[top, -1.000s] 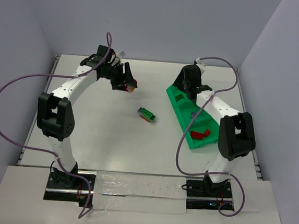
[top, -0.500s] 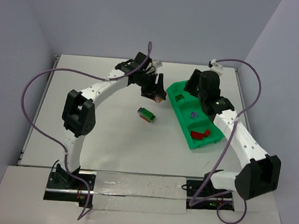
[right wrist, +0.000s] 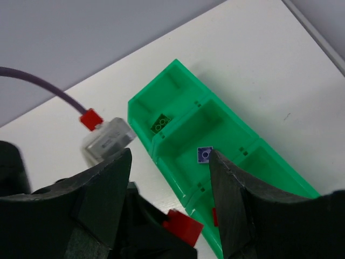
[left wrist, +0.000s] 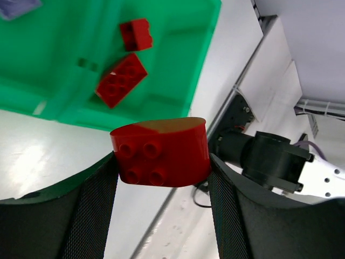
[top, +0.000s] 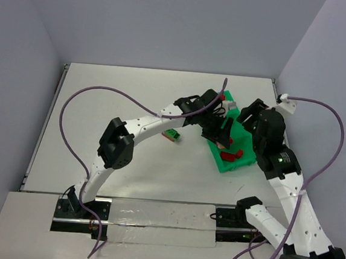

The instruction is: Sort the legos into containers by color

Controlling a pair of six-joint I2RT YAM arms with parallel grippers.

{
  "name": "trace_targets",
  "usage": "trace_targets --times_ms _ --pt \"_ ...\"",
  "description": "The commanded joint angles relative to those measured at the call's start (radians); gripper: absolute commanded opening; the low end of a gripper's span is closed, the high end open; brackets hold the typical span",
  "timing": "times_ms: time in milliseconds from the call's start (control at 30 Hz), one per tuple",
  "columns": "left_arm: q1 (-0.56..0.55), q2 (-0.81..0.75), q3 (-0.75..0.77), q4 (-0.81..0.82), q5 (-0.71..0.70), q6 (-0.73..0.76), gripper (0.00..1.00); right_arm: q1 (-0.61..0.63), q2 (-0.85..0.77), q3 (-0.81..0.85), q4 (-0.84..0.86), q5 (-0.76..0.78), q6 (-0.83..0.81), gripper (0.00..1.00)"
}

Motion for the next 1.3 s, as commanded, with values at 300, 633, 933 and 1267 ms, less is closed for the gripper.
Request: trace_targets --times_ms 300,633,933,1267 --pt "-0.101 0.136 0.127 0.164 -0.293 -0.152 0.0 -0.005 -0.286 -0.021 -0.107 0.049 0.034 0.67" --pt "-0.12 0.117 0.141 0.188 -0.302 -0.146 0.79 -0.005 -0.339 -0.015 -0.147 0.06 0.015 0.68" --pt "-0.13 0.006 0.134 0.14 -0.296 -0.118 0.99 -0.005 -0.308 -0.022 -0.134 0.036 0.017 0.69" --pt "-0.033 -0.382 -0.232 0.062 -0.457 -0.121 0.86 -0.005 -0.234 -0.017 -0.025 -0.079 -0.031 0.7"
